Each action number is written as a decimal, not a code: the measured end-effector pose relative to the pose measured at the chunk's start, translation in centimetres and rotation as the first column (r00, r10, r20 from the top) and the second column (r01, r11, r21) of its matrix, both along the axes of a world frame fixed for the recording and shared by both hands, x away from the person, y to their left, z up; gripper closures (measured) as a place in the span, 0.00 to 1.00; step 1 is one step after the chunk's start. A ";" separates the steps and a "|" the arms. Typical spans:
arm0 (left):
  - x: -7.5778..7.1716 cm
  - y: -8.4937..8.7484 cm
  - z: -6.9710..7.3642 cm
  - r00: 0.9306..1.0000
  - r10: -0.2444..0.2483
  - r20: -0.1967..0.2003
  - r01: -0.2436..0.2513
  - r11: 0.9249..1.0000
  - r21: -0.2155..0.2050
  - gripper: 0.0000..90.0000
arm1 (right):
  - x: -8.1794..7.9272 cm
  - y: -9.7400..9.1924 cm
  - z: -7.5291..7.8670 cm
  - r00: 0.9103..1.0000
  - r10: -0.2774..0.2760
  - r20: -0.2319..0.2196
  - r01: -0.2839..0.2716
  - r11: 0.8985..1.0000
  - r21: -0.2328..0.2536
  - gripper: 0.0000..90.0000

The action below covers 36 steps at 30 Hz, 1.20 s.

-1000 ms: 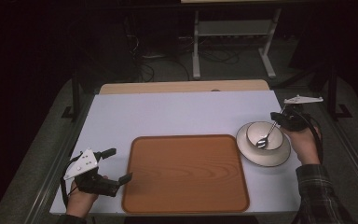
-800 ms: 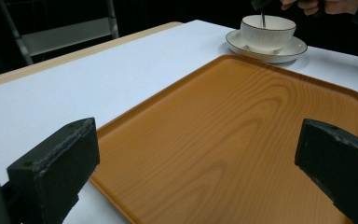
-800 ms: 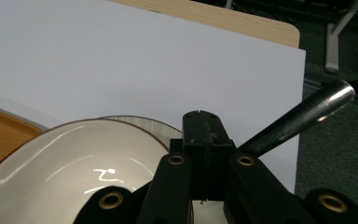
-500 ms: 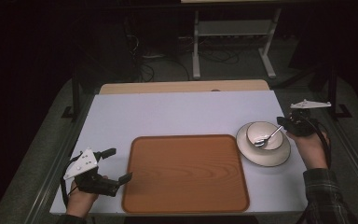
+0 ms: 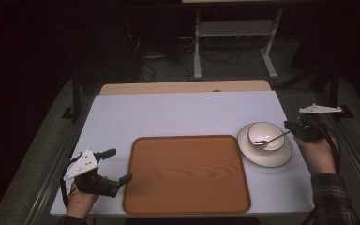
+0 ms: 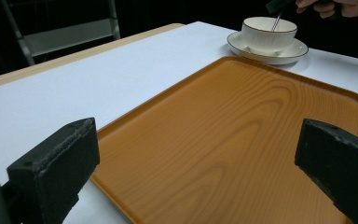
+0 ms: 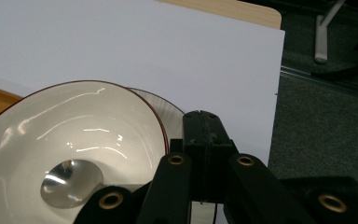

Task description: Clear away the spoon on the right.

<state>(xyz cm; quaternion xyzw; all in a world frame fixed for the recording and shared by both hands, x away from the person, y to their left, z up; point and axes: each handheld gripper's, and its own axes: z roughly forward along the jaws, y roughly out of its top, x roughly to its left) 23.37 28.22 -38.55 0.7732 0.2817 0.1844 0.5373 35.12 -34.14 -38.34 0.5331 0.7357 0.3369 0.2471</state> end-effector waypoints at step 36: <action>-0.1 0.0 0.1 1.000 0.000 0.004 0.000 1.000 0.006 0.00 | -5.7 -0.7 -1.5 0.989 -0.107 0.105 0.093 0.988 0.126 0.43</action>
